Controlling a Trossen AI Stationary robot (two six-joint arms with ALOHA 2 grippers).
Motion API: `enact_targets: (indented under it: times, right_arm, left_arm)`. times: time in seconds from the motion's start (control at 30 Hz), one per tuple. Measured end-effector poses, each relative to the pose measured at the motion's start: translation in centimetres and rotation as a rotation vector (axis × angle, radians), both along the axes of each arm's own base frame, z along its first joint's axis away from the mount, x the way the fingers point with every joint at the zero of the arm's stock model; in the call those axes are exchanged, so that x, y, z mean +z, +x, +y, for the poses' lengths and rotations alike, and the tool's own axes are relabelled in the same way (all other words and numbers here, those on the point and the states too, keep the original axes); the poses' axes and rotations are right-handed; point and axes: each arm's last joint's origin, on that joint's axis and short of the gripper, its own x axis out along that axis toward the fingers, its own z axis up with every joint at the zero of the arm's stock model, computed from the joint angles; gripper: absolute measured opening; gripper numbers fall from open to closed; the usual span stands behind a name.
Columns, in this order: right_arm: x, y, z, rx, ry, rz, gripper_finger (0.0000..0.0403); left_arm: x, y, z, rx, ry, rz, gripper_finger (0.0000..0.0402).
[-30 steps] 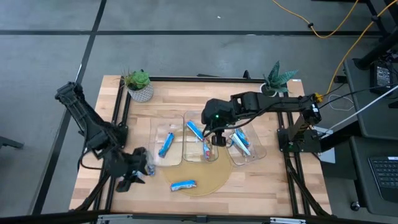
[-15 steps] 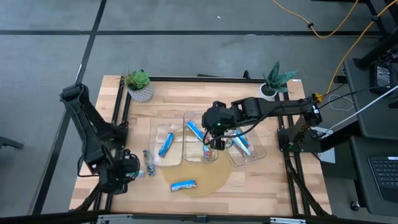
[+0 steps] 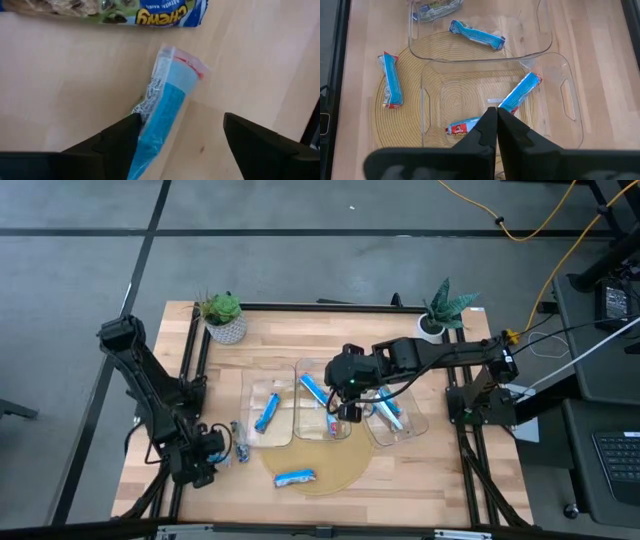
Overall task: Pick and place Granola Bars by type
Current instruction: Put the red granola bar into the middle transparent bin
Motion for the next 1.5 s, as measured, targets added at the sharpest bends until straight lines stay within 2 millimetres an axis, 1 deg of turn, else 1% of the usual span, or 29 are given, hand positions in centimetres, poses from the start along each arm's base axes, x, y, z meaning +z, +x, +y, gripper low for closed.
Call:
enact_targets:
  times: [0.1, 0.2, 0.3, 0.4, 0.53, 0.8, 0.9, 1.0, 1.1, 1.3, 1.5]
  right_arm:
    - [0.0, 0.0, 0.0, 0.004, -0.003, 0.0, 0.0016]
    - [0.0, 0.0, 0.0, 0.019, -0.012, 0.002, 0.0016]
    - [0.0, 0.0, 0.0, 0.02, -0.013, 0.002, 0.0016]
    - [0.0, 0.0, 0.0, 0.022, -0.015, 0.002, 0.0016]
    - [0.0, 0.0, 0.0, 0.025, -0.016, 0.003, 0.0016]
    - [0.0, 0.0, 0.0, 0.041, -0.027, 0.004, 0.0016]
    - [0.0, 0.0, 0.0, 0.041, -0.027, 0.004, 0.0016]
    - [0.0, 0.0, 0.0, 0.041, -0.027, 0.004, 0.0016]
    - [0.0, 0.0, 0.0, 0.041, -0.027, 0.004, 0.0016]
    - [0.0, 0.0, 0.0, 0.04, -0.027, 0.003, 0.0016]
    - [0.0, 0.0, 0.0, 0.041, -0.027, 0.003, 0.0016]
  left_arm:
    - [-0.9, -0.2, 0.5, 0.003, 0.007, 0.006, 0.0284]
    - [-1.6, -0.5, 1.0, 0.026, 0.021, 0.023, 0.028]
    - [-1.9, -0.6, 1.2, 0.053, 0.018, 0.025, 0.0268]
    - [-2.0, -0.6, 1.3, 0.056, 0.022, 0.027, 0.0247]
    - [-2.1, -0.7, 1.4, 0.059, 0.03, 0.032, 0.0205]
    - [-2.1, -0.8, 1.6, 0.077, 0.034, 0.039, 0.0101]
    - [-1.8, -0.6, 1.2, 0.072, -0.015, 0.032, 0.0067]
    - [-1.4, -0.4, 0.7, 0.034, -0.056, 0.017, 0.0042]
    - [-1.1, -0.1, -0.1, -0.007, -0.131, -0.021, 0.0031]
    - [-0.4, 0.5, -1.1, -0.045, -0.235, -0.111, 0.0033]
    - [0.9, 1.3, -2.4, -0.095, -0.358, -0.277, 0.0026]
